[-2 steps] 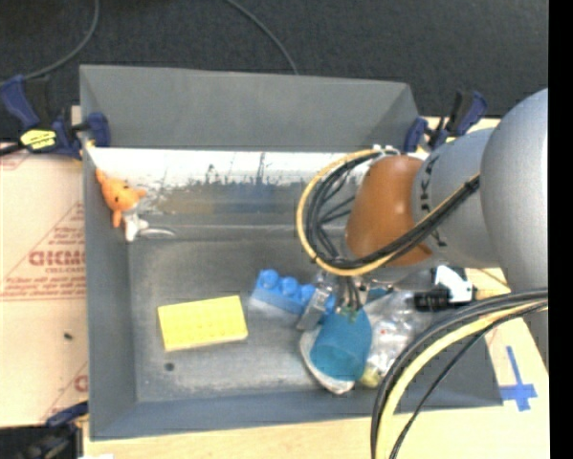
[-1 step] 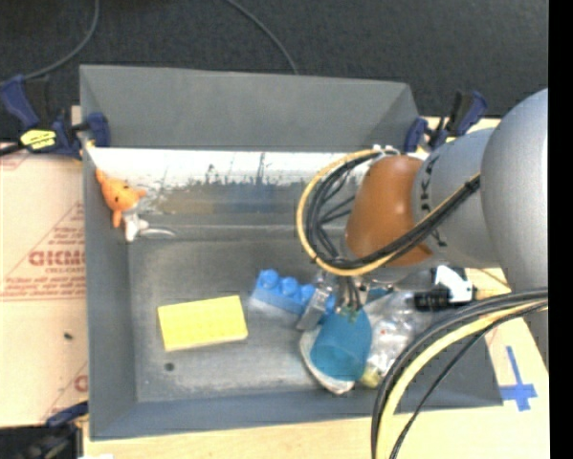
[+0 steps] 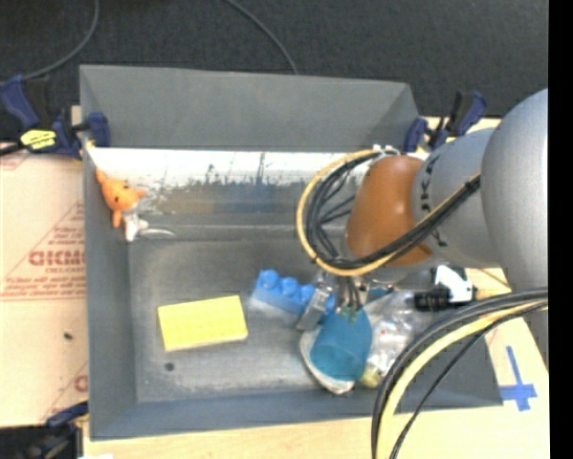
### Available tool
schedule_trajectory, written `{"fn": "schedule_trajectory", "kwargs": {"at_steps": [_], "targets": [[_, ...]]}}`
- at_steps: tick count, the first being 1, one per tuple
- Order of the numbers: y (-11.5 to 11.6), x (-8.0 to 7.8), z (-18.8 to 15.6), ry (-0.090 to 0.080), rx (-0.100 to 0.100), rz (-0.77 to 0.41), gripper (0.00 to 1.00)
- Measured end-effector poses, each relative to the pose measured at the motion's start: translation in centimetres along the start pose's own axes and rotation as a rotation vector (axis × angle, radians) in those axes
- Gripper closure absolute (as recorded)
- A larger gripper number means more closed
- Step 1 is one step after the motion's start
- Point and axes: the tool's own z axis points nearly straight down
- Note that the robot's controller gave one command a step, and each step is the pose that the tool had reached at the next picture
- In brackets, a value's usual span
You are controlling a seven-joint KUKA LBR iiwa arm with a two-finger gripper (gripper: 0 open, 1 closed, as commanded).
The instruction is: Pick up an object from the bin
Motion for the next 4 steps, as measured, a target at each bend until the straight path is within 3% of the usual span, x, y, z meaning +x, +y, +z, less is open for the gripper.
{"fn": "schedule_trajectory", "kwargs": {"at_steps": [4], "targets": [[0.00,0.00,0.00,0.000,0.000,-0.002,1.00]]}}
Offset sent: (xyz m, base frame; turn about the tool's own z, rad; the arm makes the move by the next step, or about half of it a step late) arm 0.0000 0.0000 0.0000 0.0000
